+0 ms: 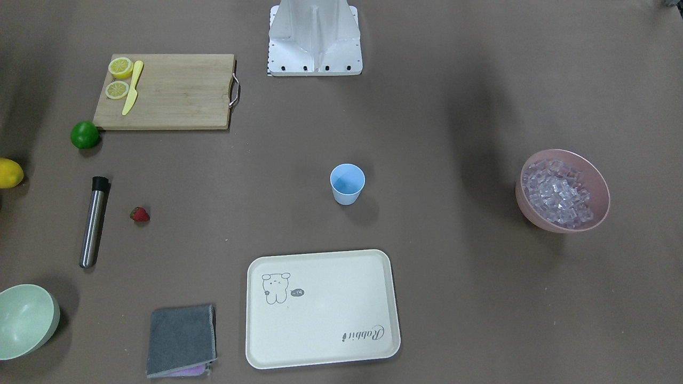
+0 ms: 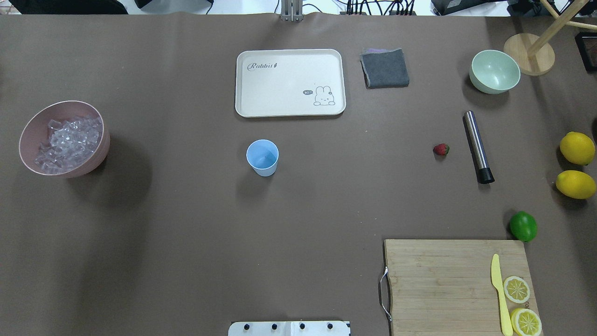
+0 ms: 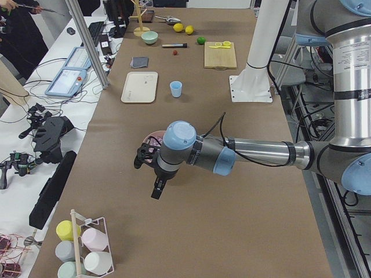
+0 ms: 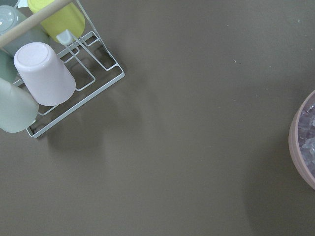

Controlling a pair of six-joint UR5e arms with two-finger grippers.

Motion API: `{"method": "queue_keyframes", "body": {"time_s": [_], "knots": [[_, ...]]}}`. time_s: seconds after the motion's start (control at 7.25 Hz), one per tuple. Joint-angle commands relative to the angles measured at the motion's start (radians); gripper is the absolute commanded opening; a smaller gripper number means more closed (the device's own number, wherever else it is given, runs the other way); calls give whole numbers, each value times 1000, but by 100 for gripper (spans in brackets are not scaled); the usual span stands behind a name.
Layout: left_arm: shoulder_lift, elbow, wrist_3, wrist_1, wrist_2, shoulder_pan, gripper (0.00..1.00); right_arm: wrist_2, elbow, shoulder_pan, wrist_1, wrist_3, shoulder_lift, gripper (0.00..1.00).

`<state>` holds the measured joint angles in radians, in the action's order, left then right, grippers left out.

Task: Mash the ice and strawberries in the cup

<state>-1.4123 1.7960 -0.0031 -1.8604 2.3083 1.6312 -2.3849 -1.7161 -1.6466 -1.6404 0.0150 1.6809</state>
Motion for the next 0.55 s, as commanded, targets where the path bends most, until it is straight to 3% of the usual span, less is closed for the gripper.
{"method": "queue_keyframes", "body": {"time_s": [0.0,0.41], "knots": [[7,5,0,4,5,-2,98,0,0,2,-1,-4,3,100],[10,-1,0,4,23,-2,98,-4,-7,2,4,-4,8,100]]}}
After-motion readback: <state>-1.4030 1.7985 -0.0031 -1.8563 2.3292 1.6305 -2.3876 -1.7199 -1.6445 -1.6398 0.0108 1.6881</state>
